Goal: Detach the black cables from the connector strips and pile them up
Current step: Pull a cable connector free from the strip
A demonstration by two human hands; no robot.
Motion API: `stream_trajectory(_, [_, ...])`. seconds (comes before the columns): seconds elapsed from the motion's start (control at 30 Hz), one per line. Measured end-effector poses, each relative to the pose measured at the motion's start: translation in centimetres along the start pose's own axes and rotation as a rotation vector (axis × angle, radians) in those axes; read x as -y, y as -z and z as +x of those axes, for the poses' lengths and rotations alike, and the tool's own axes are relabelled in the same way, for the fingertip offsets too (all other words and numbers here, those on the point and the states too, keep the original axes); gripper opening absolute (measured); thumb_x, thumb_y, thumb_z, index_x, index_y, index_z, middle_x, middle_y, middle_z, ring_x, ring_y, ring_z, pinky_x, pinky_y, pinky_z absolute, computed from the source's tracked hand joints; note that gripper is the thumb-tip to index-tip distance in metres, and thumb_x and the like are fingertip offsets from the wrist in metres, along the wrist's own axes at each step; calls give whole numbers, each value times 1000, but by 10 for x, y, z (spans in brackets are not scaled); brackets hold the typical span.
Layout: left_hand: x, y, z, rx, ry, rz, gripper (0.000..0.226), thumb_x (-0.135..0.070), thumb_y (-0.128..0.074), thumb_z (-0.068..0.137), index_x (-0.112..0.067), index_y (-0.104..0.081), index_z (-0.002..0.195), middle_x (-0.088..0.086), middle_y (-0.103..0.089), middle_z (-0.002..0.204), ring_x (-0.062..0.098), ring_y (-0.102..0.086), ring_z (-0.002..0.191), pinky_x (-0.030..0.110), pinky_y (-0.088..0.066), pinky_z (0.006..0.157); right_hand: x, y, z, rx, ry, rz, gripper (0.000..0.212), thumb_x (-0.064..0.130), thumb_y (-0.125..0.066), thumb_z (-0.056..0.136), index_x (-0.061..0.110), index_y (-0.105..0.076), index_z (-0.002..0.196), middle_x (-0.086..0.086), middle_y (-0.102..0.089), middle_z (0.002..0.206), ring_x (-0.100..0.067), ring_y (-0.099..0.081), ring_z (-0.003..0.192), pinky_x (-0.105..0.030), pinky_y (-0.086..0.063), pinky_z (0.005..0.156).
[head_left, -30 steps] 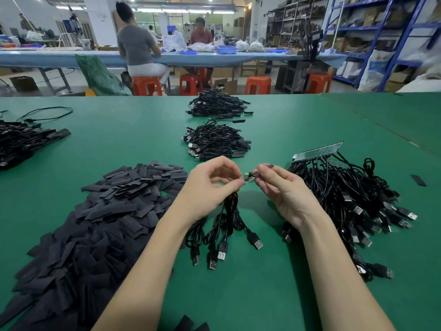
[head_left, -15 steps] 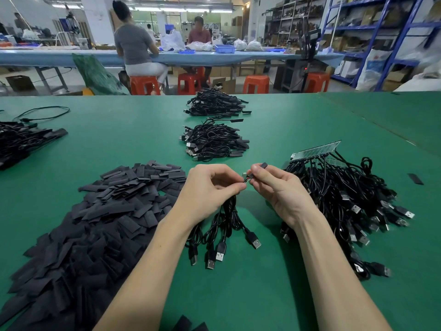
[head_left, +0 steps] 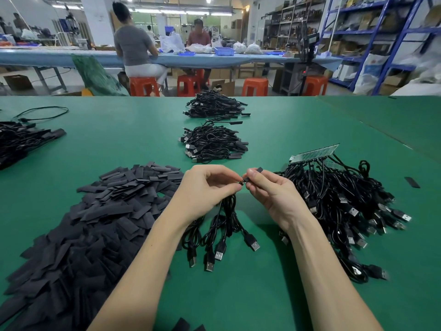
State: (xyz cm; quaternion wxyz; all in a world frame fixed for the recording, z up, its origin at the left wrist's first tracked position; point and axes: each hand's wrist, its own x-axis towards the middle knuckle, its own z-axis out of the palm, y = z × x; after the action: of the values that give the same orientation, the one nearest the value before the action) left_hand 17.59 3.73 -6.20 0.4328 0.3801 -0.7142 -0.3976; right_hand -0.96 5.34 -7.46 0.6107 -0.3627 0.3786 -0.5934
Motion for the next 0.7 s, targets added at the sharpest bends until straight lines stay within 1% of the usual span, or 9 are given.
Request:
stream_trajectory(0.1, [0,-1,-1,-29,11,-26,13,-10,-84,80,-20,-77,85,-3,-78,82,10,-75,82,16,-54,75,0,-1,0,18,-10,-8,29,28,-90,59,12,-83,82,-6,-76,90,-8,-68,68,-14,-55,70])
stream_trajectory(0.2, [-1,-2,-1,-33,3,-36,13,-9,-85,79,-17,-76,86,-3,-78,82,10,-75,81,15,-54,73,0,-2,0,52,-18,-17,28,27,-89,61,12,-83,83,-7,-76,90,-9,-68,69,-15,-55,71])
stream_trajectory(0.33, [-1,-2,-1,-42,-9,-29,12,-8,-84,79,-14,-76,86,-3,-77,81,8,-74,79,14,-54,72,-1,-4,-1,67,-27,-35,20,22,-86,67,12,-83,84,-8,-76,88,-10,-68,69,-15,-56,70])
stream_trajectory(0.4, [-1,-2,-1,-53,-11,-28,12,-8,-84,79,-12,-75,85,-3,-77,80,9,-74,78,15,-54,72,-2,-5,-2,60,-27,-36,20,22,-85,68,11,-83,85,-8,-76,89,-9,-67,67,-16,-56,69])
stream_trajectory(0.5, [1,-2,-1,-71,-4,-46,11,-9,-84,80,-13,-75,85,-1,-76,81,10,-73,79,18,-55,74,-2,-7,-2,32,-10,-50,24,26,-85,68,12,-82,86,-9,-74,90,-10,-66,66,-16,-56,68])
stream_trajectory(0.57, [2,-3,0,-85,1,-64,11,-9,-84,80,-14,-75,85,0,-76,81,11,-73,79,19,-56,75,-1,-7,-3,17,10,-38,32,27,-85,68,14,-79,96,-11,-75,93,-13,-70,71,-18,-57,68])
stream_trajectory(0.63, [2,-4,0,-85,4,-72,11,-9,-84,80,-14,-75,85,-2,-77,80,10,-73,79,18,-55,74,1,-6,-3,27,15,-28,42,24,-85,69,11,-74,107,-15,-77,95,-16,-73,77,-19,-57,71])
stream_trajectory(0.7, [1,-6,-1,-76,4,-64,11,-11,-84,80,-14,-74,84,-4,-76,79,8,-73,78,16,-54,73,2,-5,-3,38,12,-29,41,20,-85,69,9,-74,107,-18,-77,95,-17,-73,77,-19,-57,71])
